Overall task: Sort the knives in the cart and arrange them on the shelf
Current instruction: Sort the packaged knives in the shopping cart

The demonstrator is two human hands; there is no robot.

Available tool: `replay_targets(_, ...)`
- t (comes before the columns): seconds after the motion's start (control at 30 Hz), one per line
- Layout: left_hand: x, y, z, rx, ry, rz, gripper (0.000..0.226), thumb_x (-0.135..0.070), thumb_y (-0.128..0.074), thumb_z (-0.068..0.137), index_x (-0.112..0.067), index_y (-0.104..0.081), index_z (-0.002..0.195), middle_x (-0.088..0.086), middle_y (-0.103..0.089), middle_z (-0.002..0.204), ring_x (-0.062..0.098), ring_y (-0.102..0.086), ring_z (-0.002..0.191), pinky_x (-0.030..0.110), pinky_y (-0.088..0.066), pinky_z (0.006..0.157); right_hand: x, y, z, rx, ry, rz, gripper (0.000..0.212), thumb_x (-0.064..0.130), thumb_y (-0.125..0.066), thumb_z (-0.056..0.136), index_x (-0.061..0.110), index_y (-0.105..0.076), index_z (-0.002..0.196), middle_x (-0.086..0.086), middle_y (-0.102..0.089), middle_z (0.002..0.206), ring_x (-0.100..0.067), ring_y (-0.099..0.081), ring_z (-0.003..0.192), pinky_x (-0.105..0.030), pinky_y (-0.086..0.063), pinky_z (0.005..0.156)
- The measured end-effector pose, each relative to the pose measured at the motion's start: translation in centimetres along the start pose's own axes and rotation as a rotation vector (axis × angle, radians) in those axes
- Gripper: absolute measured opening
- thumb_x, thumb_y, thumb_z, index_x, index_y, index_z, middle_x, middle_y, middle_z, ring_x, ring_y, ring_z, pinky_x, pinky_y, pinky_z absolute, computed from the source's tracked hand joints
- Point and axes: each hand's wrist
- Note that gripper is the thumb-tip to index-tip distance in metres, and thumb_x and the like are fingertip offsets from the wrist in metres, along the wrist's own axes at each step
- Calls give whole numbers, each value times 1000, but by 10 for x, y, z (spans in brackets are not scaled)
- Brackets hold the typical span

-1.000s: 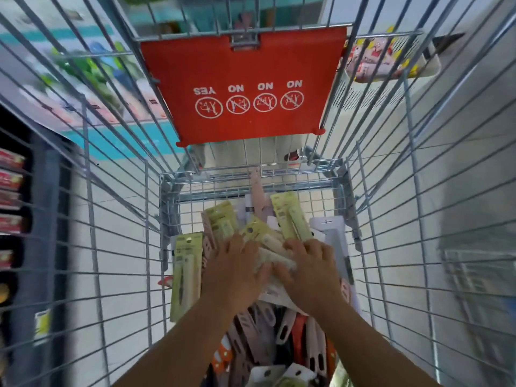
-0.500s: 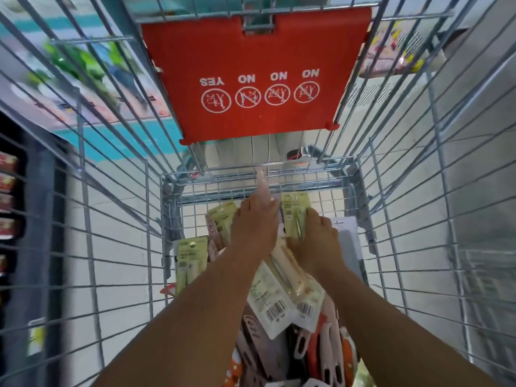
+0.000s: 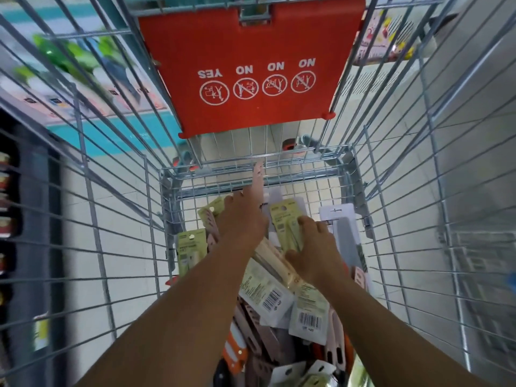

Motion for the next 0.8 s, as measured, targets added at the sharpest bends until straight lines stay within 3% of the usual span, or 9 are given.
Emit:
replay_targets(0.1,-2,-5,2,8,14,103,42,-37,-56,90,-13,-46,124,8,-61,111,29,-50,107,38,-40,72,-3,-1,-4,-3,7,10,76,26,-73,77,24,-31,140,-4,-44,126,-25,-48,110,-44,-49,91)
replay_targets(0.27,2,-4,5,-55,86,16,31,-17,-61,86,-6,-57,115,11,-64,110,31,-56,105,39,-48,81,-11,-2,0,-59,-65,129,79,22,-77,71,18,-34,136,-5,-46,125,-25,-52,109,-43,-50,90)
replay_targets(0.4,0,-5,-3,-191,51,-216,25,-21,-54,93,-10,-71,106,10,-70,100,26,-63,91,28,-43,69,-15,0,3,-82,-99,155,74,21,-79,70,13,-38,132,-8,-46,122,-28,-55,105,-41,-50,88)
replay_targets(0.57,3,-6,-15,-192,114,-421,29,-29,-53,92,-10,-75,96,7,-73,90,25,-63,85,35,-48,88,-15,6,8,-104,-196,308,50,15,-74,75,10,-49,119,-8,-54,112,-28,-59,92,-38,-52,80)
replay_targets(0.7,-8,10,-38,-221,64,-742,18,-22,-56,93,-12,-69,98,-2,-65,92,14,-57,81,21,-39,68,-15,10,6,-111,-230,489,47,14,-73,78,11,-54,121,-9,-65,111,-29,-65,93,-49,-55,83)
replay_targets(0.8,-6,22,-57,-332,93,-967,10,-22,-56,92,-19,-65,90,-5,-64,81,13,-59,71,25,-47,64,-15,16,1,-159,-253,610,46,14,-71,81,11,-55,124,-5,-65,110,-25,-65,92,-37,-55,77)
Point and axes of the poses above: each hand's wrist, its own z-axis towards the middle knuckle, its own y-axis out of the back of the hand, x = y × z
